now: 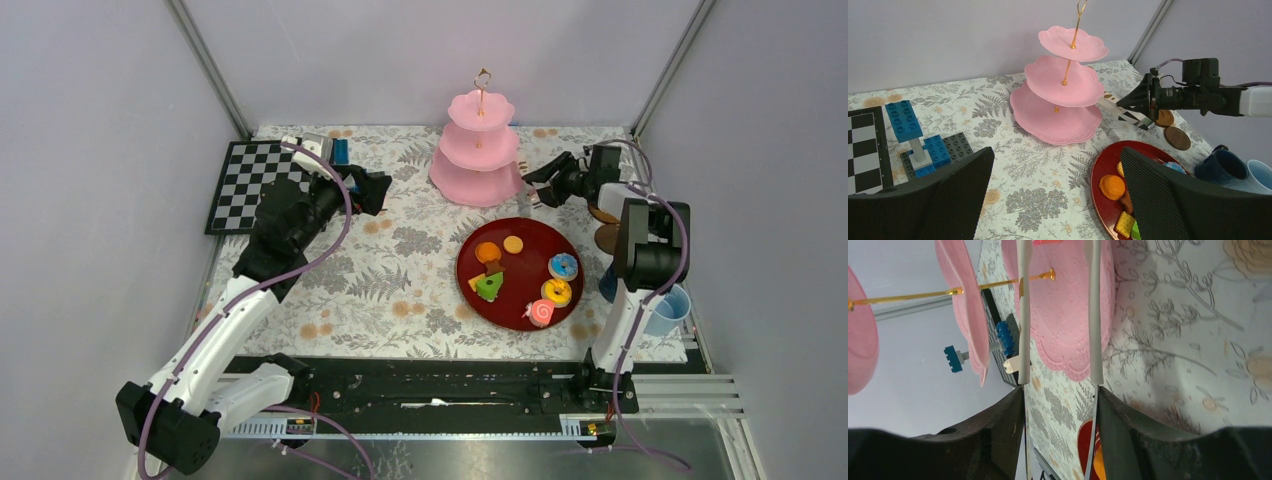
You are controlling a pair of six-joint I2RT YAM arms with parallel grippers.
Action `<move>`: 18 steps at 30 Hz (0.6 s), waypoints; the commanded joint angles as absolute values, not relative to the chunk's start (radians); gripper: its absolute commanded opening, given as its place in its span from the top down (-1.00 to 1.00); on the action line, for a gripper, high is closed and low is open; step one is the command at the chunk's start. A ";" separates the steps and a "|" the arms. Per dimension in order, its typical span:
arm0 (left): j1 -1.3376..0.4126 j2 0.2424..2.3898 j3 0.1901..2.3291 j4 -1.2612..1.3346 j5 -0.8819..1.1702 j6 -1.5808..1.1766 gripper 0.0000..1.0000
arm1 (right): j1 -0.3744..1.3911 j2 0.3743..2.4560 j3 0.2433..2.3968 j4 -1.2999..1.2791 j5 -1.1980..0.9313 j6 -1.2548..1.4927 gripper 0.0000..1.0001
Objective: Serve the afternoon tea
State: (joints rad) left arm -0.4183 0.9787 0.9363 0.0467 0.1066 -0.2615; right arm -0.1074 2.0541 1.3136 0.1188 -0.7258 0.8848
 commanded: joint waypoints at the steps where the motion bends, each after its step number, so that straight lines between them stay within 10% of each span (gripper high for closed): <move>1: -0.423 0.974 0.979 0.096 0.132 -0.269 -0.98 | -0.126 1.899 1.259 0.067 -0.723 0.813 -0.12; 18: -0.432 0.963 0.986 0.101 0.167 -0.299 -0.98 | 0.088 1.168 0.872 -0.613 -0.427 0.523 -0.11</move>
State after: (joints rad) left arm -0.4255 0.9779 0.9363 0.0471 0.1429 -0.2867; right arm 0.0093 1.2854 0.9230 -0.4076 -0.4839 0.5526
